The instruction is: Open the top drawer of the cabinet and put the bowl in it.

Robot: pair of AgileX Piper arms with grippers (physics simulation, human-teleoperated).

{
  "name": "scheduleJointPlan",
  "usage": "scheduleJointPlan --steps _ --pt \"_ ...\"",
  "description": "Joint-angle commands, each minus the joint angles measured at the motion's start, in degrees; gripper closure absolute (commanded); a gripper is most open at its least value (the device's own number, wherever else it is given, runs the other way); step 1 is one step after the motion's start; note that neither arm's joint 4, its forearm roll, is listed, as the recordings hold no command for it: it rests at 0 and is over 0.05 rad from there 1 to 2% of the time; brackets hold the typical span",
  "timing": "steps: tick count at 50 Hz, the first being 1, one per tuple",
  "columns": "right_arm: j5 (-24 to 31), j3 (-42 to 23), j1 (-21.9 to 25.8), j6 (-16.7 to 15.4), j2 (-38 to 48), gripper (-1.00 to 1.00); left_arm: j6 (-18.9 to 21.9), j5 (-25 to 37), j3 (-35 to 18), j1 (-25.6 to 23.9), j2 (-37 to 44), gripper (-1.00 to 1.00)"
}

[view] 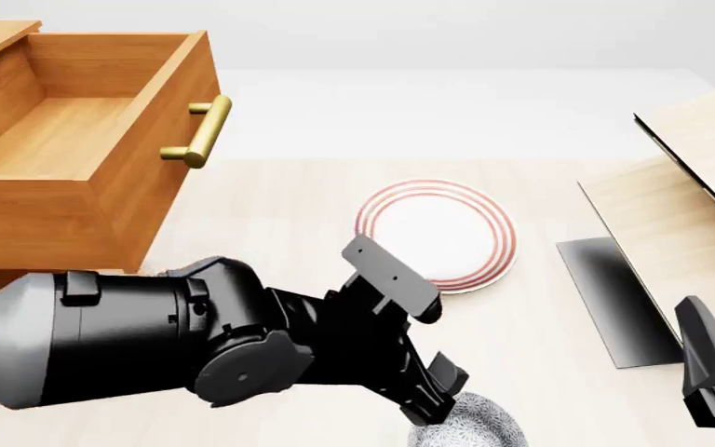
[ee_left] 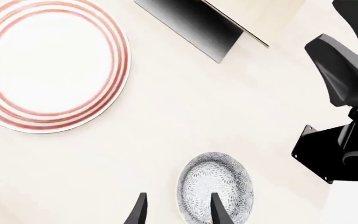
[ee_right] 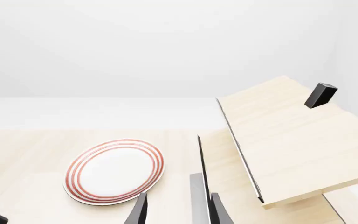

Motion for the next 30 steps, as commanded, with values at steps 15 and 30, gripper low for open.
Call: scheduleJointPlan --steps 15,30 --pt "-0.1 0.1 0.0 0.0 0.0 -1.00 -3.4 -4.7 -0.4 -2.8 6.7 -1.00" --pt "-0.1 0.1 0.0 0.0 0.0 -1.00 -4.2 -6.6 -0.2 -3.6 8.8 -1.00"
